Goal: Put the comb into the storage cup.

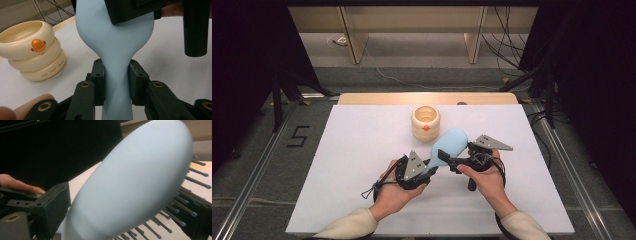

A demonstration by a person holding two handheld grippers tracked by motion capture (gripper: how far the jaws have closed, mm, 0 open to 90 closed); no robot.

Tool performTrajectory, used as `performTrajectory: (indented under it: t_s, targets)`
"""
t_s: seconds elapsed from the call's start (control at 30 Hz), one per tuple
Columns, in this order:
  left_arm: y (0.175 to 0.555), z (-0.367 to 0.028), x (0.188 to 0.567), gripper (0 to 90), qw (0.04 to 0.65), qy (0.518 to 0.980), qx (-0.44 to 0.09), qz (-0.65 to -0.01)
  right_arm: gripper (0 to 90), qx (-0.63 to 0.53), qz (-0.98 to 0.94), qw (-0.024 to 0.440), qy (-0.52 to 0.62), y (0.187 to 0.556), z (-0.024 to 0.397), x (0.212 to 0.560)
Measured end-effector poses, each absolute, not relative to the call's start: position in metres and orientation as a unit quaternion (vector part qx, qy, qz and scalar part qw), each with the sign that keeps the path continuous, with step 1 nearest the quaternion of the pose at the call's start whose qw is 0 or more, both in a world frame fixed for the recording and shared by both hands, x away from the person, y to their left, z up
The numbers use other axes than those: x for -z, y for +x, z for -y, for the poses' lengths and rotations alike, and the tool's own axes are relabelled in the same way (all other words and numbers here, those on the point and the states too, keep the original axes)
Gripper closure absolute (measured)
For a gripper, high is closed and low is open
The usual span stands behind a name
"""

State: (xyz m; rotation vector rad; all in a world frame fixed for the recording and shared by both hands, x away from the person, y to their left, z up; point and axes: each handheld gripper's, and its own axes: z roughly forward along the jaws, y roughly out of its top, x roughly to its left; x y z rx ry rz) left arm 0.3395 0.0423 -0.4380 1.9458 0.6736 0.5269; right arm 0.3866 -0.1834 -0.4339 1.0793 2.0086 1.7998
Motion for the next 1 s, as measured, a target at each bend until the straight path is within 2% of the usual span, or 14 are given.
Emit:
performTrajectory:
  t_s: [0.27, 0.57, 1.0]
  targets:
    - [0.3393, -0.0418, 0.4387, 69.3, 0.487, 0.800, -0.215, -0.277, 20.2, -0.618, -0.686, 0.110, 0.367, 0.3854, 0.1824, 0.4334]
    - [0.3397, -0.0416, 0.4398, 69.3, 0.489, 0.798, -0.214, -0.279, 25.0, -0.624, -0.679, 0.104, 0.372, 0.3848, 0.1825, 0.4333]
    - [0.3404, -0.0410, 0.4422, 69.2, 0.487, 0.800, -0.211, -0.281, 41.1, -0.647, -0.660, 0.077, 0.375, 0.3824, 0.1846, 0.4254]
